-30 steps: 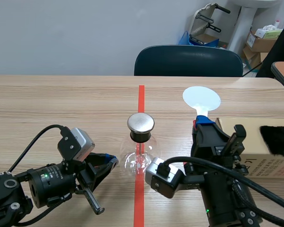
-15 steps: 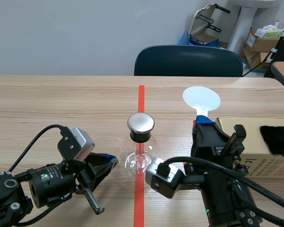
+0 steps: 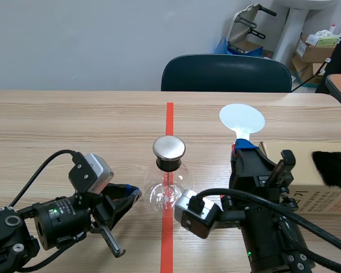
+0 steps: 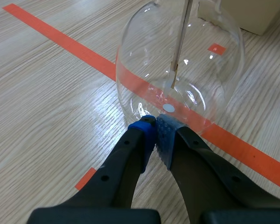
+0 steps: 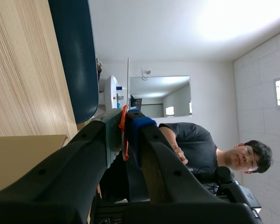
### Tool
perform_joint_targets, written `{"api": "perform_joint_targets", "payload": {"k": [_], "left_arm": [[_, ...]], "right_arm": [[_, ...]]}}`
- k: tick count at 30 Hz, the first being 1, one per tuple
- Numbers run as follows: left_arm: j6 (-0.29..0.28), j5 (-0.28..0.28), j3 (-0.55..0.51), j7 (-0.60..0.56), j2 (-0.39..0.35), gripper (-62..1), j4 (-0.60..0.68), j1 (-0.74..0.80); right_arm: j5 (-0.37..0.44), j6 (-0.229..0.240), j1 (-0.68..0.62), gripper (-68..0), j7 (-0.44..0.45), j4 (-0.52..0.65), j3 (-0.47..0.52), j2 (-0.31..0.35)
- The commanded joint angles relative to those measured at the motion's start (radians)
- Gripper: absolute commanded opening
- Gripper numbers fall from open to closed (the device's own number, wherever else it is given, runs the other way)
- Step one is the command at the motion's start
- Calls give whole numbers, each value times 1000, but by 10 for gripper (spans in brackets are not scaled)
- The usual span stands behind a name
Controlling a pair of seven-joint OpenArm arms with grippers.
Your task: Do the electroscope experiment
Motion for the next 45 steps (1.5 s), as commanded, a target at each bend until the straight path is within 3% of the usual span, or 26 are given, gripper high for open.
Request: {"api": "perform_joint_targets", "payload": {"k": [1,29,38,45], "left_arm": [[2,-6,-5,-13,0,-575,18,-2],[2,-6,-5,-13,0,-575,18,-2],[2,-6,-5,-13,0,-575,18,-2],[2,-6,-5,-13,0,-575,18,-2]], "right_arm": [[-1,-11,11,-658,-7,18,4,8],[-1,-10,11,-658,-9,18,4,8],[-1,39,11,-658,-33,18,4,8],[-1,39,11,-658,50,18,5,8]]}}
